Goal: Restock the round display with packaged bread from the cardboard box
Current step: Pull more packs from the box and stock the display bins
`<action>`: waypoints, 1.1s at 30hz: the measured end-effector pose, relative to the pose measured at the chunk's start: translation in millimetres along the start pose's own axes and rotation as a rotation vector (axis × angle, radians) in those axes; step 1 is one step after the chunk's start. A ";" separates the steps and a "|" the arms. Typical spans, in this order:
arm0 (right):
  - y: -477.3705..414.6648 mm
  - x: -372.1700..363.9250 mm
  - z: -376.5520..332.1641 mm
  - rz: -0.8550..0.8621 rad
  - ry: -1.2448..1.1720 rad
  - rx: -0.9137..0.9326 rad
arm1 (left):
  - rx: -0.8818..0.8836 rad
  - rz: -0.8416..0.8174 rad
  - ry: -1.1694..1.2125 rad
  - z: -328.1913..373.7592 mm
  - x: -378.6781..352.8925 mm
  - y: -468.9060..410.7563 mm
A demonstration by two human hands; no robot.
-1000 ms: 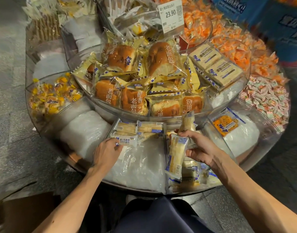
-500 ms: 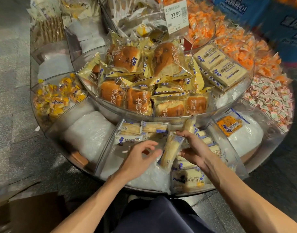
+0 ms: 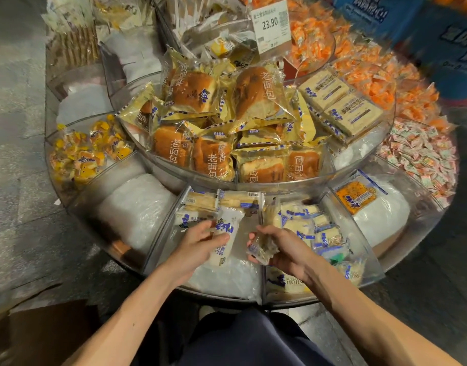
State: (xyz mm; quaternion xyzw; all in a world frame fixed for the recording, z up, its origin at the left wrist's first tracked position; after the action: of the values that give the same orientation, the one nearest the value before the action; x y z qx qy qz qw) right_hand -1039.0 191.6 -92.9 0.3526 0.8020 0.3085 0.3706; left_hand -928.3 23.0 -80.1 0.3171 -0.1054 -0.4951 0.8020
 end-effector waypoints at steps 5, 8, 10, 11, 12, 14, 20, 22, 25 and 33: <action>0.1 -1.9 -2.0 -0.045 0.024 0.002 | 0.084 -0.014 0.115 -6.8 7.0 -2.2; 2.3 -0.5 -2.4 -0.049 0.056 0.031 | 0.003 0.041 -0.100 -11.6 15.0 -6.6; 4.6 2.6 -3.3 -0.032 0.083 0.048 | -0.111 0.058 -0.340 -8.1 14.5 -9.4; 5.9 4.2 -5.0 -0.018 0.096 0.055 | -0.157 0.039 -0.439 -4.4 10.3 -11.2; 6.6 6.0 -7.1 -0.002 0.101 0.062 | -0.193 0.018 -0.524 1.4 5.0 -13.5; 8.8 9.6 -12.5 0.033 0.093 0.072 | -0.258 0.011 -0.638 15.5 -5.9 -23.2; 8.7 21.5 -23.7 0.145 0.074 0.113 | -0.425 -0.117 -1.092 36.3 -38.4 -55.5; 10.1 24.2 -24.6 0.174 0.064 0.123 | -0.471 -0.146 -1.242 29.0 -42.4 -64.9; 11.7 28.4 -23.4 0.190 0.041 0.120 | -0.609 -0.111 -1.333 23.3 -40.6 -72.6; 10.4 28.8 -25.8 0.207 0.069 0.110 | -0.726 -0.073 -1.521 43.6 -37.9 -96.2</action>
State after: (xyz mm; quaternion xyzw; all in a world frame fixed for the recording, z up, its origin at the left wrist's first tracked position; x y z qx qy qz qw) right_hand -1070.1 214.3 -82.1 0.4424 0.7895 0.3123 0.2890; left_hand -1037.9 8.3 -99.8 -0.3768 -0.4408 -0.6027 0.5481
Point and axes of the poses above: each hand's wrist, its own y-axis away from the middle knuckle, its own x-axis out of the back of the hand, z = x × y, the point moved 3 cm from there along -y, towards the middle knuckle, and after that the axes turned 9 degrees about y, right-handed, at the moved point
